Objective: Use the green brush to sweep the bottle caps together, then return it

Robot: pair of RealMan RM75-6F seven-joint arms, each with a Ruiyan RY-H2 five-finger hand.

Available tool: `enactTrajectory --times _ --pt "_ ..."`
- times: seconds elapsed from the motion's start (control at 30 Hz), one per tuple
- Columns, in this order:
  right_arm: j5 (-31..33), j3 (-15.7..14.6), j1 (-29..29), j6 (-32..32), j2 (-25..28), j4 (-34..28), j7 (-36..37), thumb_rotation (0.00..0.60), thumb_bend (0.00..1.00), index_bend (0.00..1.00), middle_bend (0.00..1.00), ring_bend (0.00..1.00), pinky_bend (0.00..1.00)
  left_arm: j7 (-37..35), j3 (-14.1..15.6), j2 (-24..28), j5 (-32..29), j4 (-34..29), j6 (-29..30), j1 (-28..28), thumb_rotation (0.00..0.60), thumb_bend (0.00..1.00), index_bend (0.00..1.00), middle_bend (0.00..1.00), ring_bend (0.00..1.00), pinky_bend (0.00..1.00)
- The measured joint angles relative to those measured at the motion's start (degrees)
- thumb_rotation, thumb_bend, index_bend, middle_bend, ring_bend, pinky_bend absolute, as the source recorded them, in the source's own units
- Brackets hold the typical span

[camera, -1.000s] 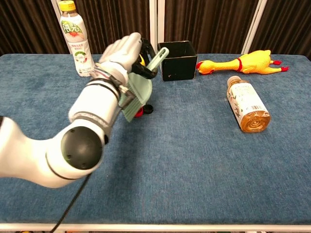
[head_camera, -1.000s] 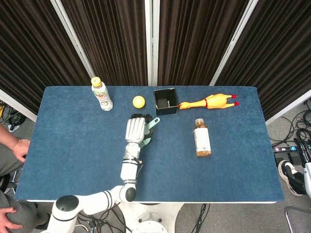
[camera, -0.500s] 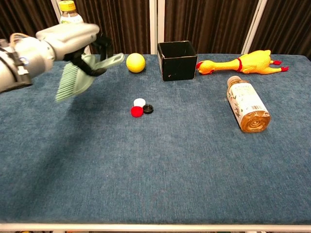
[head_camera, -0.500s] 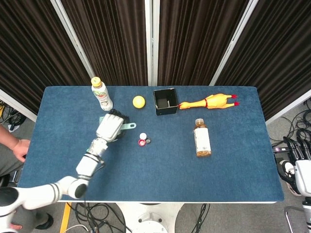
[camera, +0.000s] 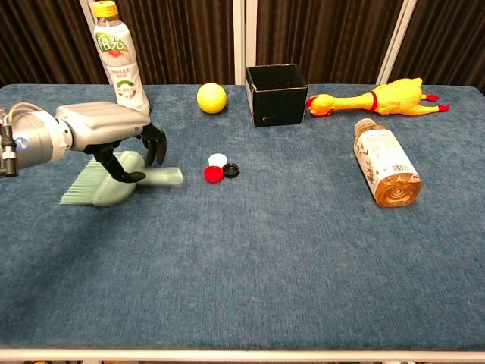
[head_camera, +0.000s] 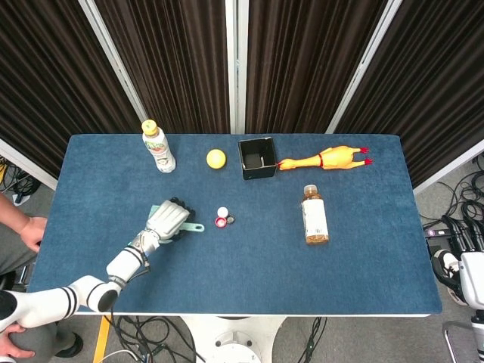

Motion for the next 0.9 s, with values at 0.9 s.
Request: enactTrajectory --times 0.9 --pt "-1.28 -1.70 1.38 -2.97 -0.98 2.89 5.86 0.600 0.30 0.00 0.14 0.00 0.00 -9.04 3.80 19.78 1.97 -16.44 40.31 31.40 0.600 0.10 0.19 0.18 0.11 0.17"
